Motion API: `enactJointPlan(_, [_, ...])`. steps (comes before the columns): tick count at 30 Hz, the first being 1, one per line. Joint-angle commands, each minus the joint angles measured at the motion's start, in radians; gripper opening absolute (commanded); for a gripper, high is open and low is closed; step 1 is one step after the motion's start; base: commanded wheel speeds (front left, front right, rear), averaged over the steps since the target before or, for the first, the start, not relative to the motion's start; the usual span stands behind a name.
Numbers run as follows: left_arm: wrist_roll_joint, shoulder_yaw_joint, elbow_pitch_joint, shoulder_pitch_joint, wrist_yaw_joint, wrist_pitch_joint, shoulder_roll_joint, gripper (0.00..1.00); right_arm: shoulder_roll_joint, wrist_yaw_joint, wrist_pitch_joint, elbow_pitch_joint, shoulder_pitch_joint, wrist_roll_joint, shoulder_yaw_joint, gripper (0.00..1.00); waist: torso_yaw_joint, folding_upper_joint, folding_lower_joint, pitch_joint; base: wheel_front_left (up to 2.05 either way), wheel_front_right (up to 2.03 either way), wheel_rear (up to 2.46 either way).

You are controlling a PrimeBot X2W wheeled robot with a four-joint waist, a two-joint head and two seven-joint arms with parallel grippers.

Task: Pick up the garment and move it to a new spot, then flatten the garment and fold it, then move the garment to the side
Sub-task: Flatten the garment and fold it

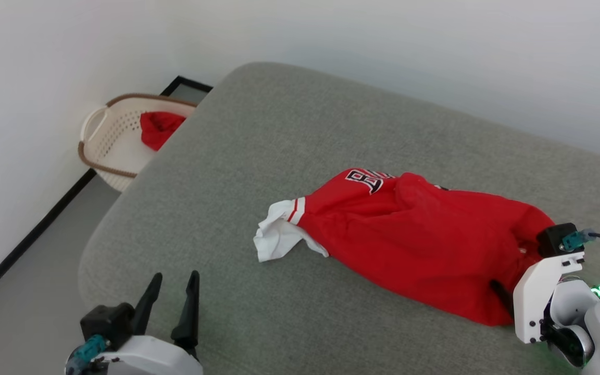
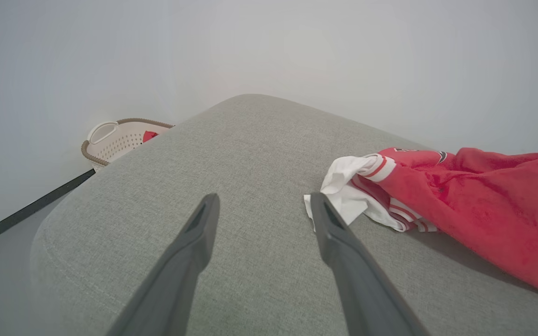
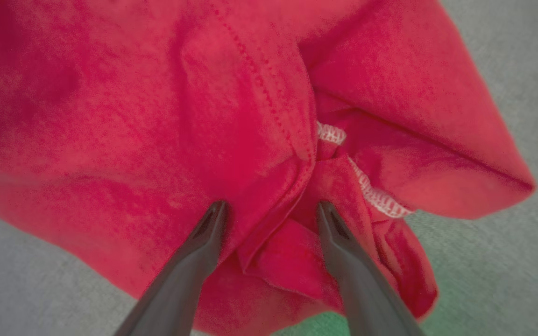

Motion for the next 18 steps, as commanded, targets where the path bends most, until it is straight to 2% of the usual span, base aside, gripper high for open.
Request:
enactJointPlan(1, [0.018, 0.009, 0.003, -0.009, -0.010, -0.003, -0.012, 1.00, 0.001, -0.001, 0.007, 0.031, -0.023, 0.011, 0.010, 1.00, 0.026, -0.0001, 0.0000, 0.033, 0.00, 0.00, 0.00])
enactJointPlan(5, [0.040, 0.032, 0.009, -0.015, -0.029, -0.003, -0.034, 1.00, 0.007, -0.001, 0.029, 0.120, -0.046, 0.032, 0.035, 1.00, 0.031, -0.0001, 0.0000, 0.044, 0.00, 0.00, 0.00])
enactJointPlan(6, [0.046, 0.037, 0.011, -0.017, -0.034, -0.003, -0.040, 1.00, 0.008, -0.001, 0.033, 0.139, -0.050, 0.036, 0.046, 0.93, 0.031, -0.0001, 0.0000, 0.046, 0.00, 0.00, 0.00])
enactJointPlan(7, [0.051, 0.041, 0.014, -0.019, -0.038, -0.004, -0.045, 1.00, 0.007, -0.001, 0.023, 0.153, -0.058, 0.037, 0.052, 0.35, 0.032, -0.0001, 0.0000, 0.047, 0.00, 0.00, 0.00])
enactJointPlan(8, [0.056, 0.047, 0.017, -0.020, -0.043, -0.004, -0.049, 1.00, 0.004, -0.001, 0.014, 0.166, -0.065, 0.037, 0.056, 0.00, 0.032, -0.0001, 0.0000, 0.048, 0.00, 0.00, 0.00])
enactJointPlan(13, [0.073, 0.065, 0.040, -0.020, -0.064, -0.004, -0.065, 1.00, -0.004, 0.000, -0.007, 0.182, -0.089, 0.067, 0.087, 0.00, 0.025, -0.0001, 0.0000, 0.034, 0.00, 0.00, 0.00])
enactJointPlan(18, [0.082, 0.091, 0.057, -0.009, -0.073, -0.003, -0.057, 1.00, -0.023, 0.000, 0.002, 0.092, -0.091, 0.123, 0.138, 0.00, -0.019, -0.0001, 0.0000, 0.010, 0.00, 0.00, 0.00])
